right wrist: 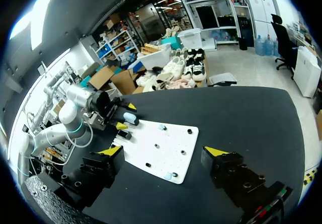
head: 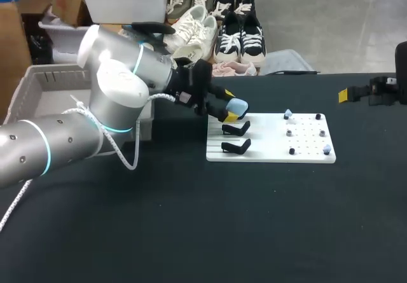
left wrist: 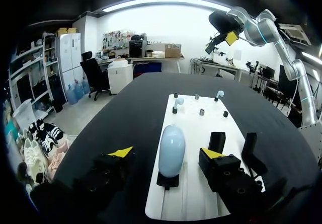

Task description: Pick up each earbud case from the left stands, insert the matching earbuds, close the lid, and place the case in the box.

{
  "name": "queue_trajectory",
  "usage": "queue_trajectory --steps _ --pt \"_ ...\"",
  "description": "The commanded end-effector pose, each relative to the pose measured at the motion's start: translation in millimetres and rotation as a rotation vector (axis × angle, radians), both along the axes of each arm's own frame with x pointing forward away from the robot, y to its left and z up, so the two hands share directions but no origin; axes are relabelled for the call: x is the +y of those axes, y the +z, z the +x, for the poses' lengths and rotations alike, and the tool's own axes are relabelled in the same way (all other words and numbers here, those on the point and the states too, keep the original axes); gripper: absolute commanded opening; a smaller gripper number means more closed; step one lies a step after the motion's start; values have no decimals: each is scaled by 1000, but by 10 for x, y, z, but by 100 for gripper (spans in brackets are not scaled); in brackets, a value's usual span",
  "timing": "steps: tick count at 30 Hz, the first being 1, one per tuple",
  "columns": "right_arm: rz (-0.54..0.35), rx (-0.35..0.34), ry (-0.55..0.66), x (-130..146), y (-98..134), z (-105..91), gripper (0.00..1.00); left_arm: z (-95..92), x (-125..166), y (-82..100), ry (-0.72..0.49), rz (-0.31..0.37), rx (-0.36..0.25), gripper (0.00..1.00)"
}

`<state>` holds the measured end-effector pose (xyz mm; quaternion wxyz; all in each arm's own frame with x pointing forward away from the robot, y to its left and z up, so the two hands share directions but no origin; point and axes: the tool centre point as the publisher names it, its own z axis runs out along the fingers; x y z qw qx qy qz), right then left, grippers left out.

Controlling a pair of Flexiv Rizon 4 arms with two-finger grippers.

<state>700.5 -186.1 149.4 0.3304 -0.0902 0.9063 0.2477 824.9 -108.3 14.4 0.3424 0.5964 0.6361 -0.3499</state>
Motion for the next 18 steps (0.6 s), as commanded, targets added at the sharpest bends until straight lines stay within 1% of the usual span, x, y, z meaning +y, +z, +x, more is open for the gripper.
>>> queue_trajectory --steps 1,4,10,15,18 --pt "0 1 1 -2 -1 5 100 15 0 -15 -1 2 1 82" --pt "0 1 1 -2 -1 5 100 15 2 -17 -1 4 1 76" --pt "0 1 1 -2 -1 5 100 19 5 -25 -1 0 5 70" --pt "0 1 1 -2 -1 5 100 25 -1 -34 -3 2 5 61" --pt "0 1 1 -2 -1 5 100 30 -2 -43 -2 3 7 58"
